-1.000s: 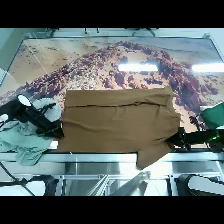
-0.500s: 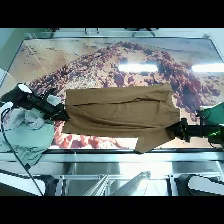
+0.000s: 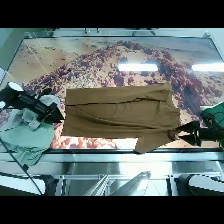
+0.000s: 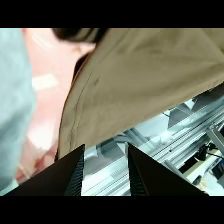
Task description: Fold the shirts.
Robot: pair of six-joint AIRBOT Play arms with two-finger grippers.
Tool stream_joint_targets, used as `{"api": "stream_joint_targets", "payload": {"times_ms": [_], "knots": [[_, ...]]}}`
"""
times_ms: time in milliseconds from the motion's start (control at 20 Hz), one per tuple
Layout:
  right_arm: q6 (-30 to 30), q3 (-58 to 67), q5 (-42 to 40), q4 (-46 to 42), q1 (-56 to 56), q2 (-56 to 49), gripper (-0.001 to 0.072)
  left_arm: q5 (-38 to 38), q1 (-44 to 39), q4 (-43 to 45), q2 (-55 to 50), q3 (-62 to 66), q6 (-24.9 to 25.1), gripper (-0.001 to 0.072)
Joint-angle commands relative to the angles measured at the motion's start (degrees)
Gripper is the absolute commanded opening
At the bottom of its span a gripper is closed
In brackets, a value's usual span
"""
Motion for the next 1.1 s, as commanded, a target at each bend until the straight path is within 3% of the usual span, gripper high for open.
{"api": "stream_joint_targets", "payload": {"times_ms": [0,200,700,750,800,850,1050], "knots": [[0.11,-3.91,-5.27,-2.43,-0.48,-0.13,0.0646,3.39,3.41,-0.37,5.01,-6.54,3.39,0.0289],[-0.31,-4.13,-5.22,-2.16,3.58,-0.17,0.0632,11.45,5.38,-0.5,4.37,-12.63,3.61,0.0289],[0.13,-4.11,-5.79,1.53,13.9,-0.17,0.0632,10.27,-7.15,2.08,-5.77,-4.83,1.4,0.0286],[0.13,-4.11,-4.66,1.46,13.88,-0.17,0.0552,8.98,-7.96,2.69,-5.88,-4.7,1.11,0.0208],[-0.39,-4.02,-3.15,1.44,13.88,-0.17,0.0277,6.82,-8.33,2.45,-5.77,-4.96,1.64,0.0016],[-0.44,-3.58,-1.09,1.42,13.88,-0.15,0.0066,5.07,-8.35,2.4,-5.38,-5.16,1.66,0.0017],[5.84,0.96,6.95,-0.7,12.52,0.04,0.0063,-1.84,-6.4,2.64,-0.83,-5.11,1.51,0.0015]]}}
